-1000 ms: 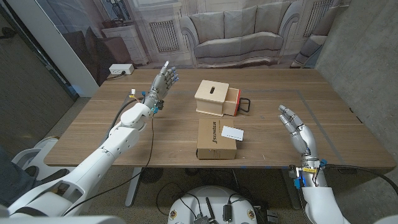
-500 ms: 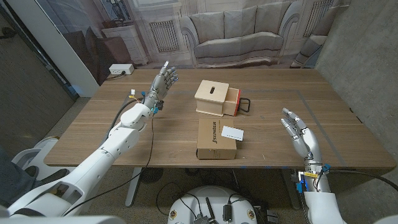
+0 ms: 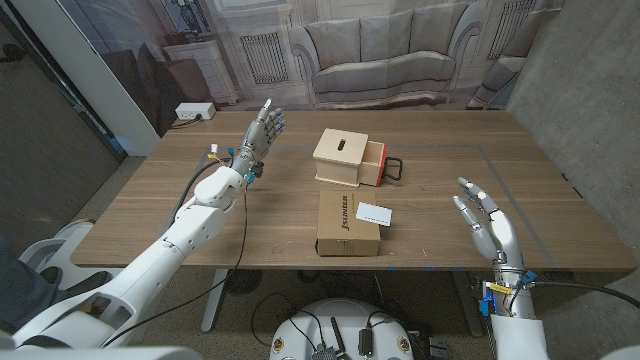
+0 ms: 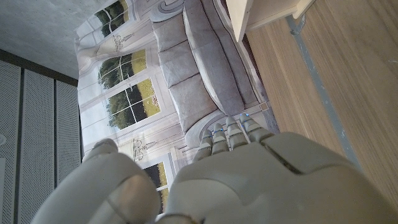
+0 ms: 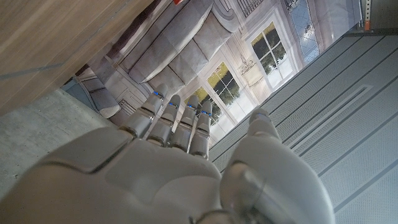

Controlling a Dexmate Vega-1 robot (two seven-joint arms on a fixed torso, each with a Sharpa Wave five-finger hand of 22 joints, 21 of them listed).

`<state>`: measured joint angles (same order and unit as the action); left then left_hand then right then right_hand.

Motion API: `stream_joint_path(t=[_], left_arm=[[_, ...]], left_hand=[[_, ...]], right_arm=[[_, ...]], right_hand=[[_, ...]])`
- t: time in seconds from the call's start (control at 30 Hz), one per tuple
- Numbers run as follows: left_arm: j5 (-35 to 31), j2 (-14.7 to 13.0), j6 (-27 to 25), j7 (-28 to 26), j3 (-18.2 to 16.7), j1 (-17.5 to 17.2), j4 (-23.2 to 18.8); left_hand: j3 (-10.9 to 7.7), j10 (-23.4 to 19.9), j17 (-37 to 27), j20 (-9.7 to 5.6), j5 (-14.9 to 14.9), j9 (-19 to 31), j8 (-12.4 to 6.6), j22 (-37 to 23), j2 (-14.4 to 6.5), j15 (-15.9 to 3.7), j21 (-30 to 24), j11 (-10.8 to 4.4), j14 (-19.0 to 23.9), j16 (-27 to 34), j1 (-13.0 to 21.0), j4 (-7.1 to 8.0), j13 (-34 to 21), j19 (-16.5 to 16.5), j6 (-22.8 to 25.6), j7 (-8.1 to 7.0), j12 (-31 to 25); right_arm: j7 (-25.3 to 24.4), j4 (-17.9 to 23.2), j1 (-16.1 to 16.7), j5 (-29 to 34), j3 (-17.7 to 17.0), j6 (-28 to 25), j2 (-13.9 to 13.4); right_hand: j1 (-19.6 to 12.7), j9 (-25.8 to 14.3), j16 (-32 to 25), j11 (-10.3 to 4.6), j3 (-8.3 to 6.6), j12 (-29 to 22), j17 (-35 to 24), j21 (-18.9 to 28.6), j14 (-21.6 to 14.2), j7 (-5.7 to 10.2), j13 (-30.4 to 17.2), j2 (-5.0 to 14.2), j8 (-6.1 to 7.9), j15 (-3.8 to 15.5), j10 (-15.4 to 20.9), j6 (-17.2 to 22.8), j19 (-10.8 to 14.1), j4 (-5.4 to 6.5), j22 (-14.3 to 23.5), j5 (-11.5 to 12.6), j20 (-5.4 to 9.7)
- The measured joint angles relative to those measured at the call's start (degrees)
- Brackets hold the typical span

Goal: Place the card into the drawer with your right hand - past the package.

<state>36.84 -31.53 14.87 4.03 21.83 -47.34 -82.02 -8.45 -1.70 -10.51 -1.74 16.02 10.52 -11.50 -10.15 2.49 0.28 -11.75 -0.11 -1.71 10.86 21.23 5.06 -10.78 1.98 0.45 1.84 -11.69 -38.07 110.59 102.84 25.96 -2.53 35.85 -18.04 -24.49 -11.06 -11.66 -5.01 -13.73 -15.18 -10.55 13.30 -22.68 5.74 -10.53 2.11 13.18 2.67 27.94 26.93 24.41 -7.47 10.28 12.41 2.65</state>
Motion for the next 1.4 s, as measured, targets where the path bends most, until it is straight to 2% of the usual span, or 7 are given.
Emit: stream_joint_path(t=[0.07, 0.53, 0.67, 0.77, 0.93, 1.07, 1.4], left_arm=[[-0.03, 0.04, 0.00, -0.03, 0.05, 0.00, 0.00], [-0.38, 0.28, 0.01, -0.09, 0.39, 0.48, 0.11], [-0.42, 0.32, 0.00, -0.09, 0.45, 0.54, 0.12], [-0.43, 0.35, -0.05, -0.09, 0.52, 0.66, 0.12], [-0.47, 0.29, -0.23, -0.07, 0.55, 0.69, 0.10], [-0.48, 0.12, -0.36, -0.07, 0.55, 0.68, -0.16], [-0.48, -0.30, -0.70, -0.19, 0.36, 0.29, -0.73]], left_hand=[[0.00, 0.00, 0.00, 0.00, 0.00, 0.00, 0.00, 0.00, 0.00, 0.00, 0.00, 0.00, 0.00, 0.00, 0.00, 0.00, 0.00, 0.00, 0.00, 0.00, 0.00], [0.24, 0.01, 0.00, 0.00, 0.00, 0.00, 0.00, 0.00, -0.02, 0.00, 0.00, 0.01, 0.00, 0.00, 0.02, 0.25, 0.00, 0.00, 0.00, 0.00, 0.00], [0.24, 0.01, 0.00, 0.00, 0.00, 0.00, 0.00, 0.00, -0.16, 0.00, 0.00, 0.01, 0.00, 0.00, 0.16, 0.25, 0.00, 0.00, 0.00, 0.00, 0.00], [0.24, 0.01, 0.00, 0.00, 0.00, 0.00, 0.00, 0.00, -0.25, 0.00, 0.00, 0.01, 0.00, 0.00, 0.25, 0.25, 0.00, 0.00, 0.00, 0.00, 0.00], [0.24, 0.01, 0.00, 0.00, 0.00, 0.00, 0.00, 0.00, -0.23, 0.00, 0.00, 0.01, 0.00, 0.00, 0.23, 0.25, 0.00, 0.00, 0.00, 0.00, 0.00], [0.24, 0.01, 0.00, 0.00, 0.00, 0.00, 0.00, 0.00, -0.23, 0.00, 0.00, 0.01, 0.00, 0.00, 0.23, 0.25, 0.00, 0.00, 0.00, 0.00, 0.00], [0.48, 0.01, 0.00, 0.00, 0.00, 0.00, 0.00, 0.00, -0.23, 0.00, 0.00, 0.01, 0.00, 0.00, 0.23, 0.01, 0.00, 0.00, 0.21, 0.22, 0.00]], right_arm=[[-0.97, 0.14, 0.12, 1.24, -0.03, -0.44, -0.01], [-8.04, 1.37, 0.93, 9.62, 0.52, -4.40, -2.02], [-9.52, 1.59, 1.11, 11.09, 1.06, -5.35, -2.87], [-11.52, 1.85, 1.27, 12.94, 1.64, -6.97, -3.72], [-14.48, 2.07, 1.33, 15.04, 2.56, -9.20, -5.01], [-16.30, 2.27, 1.35, 16.13, 3.41, -10.84, -6.25], [-19.76, 2.89, 1.27, 18.15, 5.66, -15.11, -9.39]], right_hand=[[-0.52, 0.00, 0.00, 0.00, -0.14, 0.00, 0.13, 0.00, -0.33, 0.00, 0.00, -0.52, 0.00, -0.28, 0.00, 0.00, 0.00, -0.14, 0.00, 0.00, 0.00], [-0.75, 0.00, -0.21, -1.03, -0.20, -0.45, 0.16, -0.45, -1.95, 1.08, 0.00, -0.75, 0.00, -0.09, 1.03, 1.07, 0.62, -0.53, -0.01, 0.43, 0.00], [-1.35, 0.00, -0.21, -1.30, -0.20, -0.45, 0.16, -0.45, -2.05, 1.13, 0.00, -1.35, 0.00, 0.00, 1.29, 1.13, 0.62, -0.53, -0.01, 0.51, 0.00], [-1.35, 0.00, -0.21, -1.41, -0.20, -0.44, 0.16, -0.45, -2.28, 1.55, 0.00, -1.35, 0.00, -0.23, 1.40, 1.55, 0.62, -0.53, -0.01, 0.88, 0.00], [-1.36, 0.01, -0.21, -2.39, -0.20, -0.44, 0.04, -0.45, -3.76, 3.52, 0.00, -1.36, 0.47, -0.08, 2.38, 3.52, 1.16, -0.53, -0.01, 1.28, -0.09], [-1.73, 0.01, -0.43, -2.82, 0.04, -0.44, 0.00, -0.83, -4.73, 4.20, 0.00, -1.73, 0.96, 0.01, 2.80, 4.81, 1.23, -0.77, -0.01, 1.33, -0.01], [-1.95, 0.01, -0.43, -3.80, -0.19, -0.44, 0.00, -0.83, -5.43, 4.51, 0.00, -1.96, 0.96, 0.10, 3.78, 4.76, 1.23, -1.00, -0.02, 1.80, -0.01]])
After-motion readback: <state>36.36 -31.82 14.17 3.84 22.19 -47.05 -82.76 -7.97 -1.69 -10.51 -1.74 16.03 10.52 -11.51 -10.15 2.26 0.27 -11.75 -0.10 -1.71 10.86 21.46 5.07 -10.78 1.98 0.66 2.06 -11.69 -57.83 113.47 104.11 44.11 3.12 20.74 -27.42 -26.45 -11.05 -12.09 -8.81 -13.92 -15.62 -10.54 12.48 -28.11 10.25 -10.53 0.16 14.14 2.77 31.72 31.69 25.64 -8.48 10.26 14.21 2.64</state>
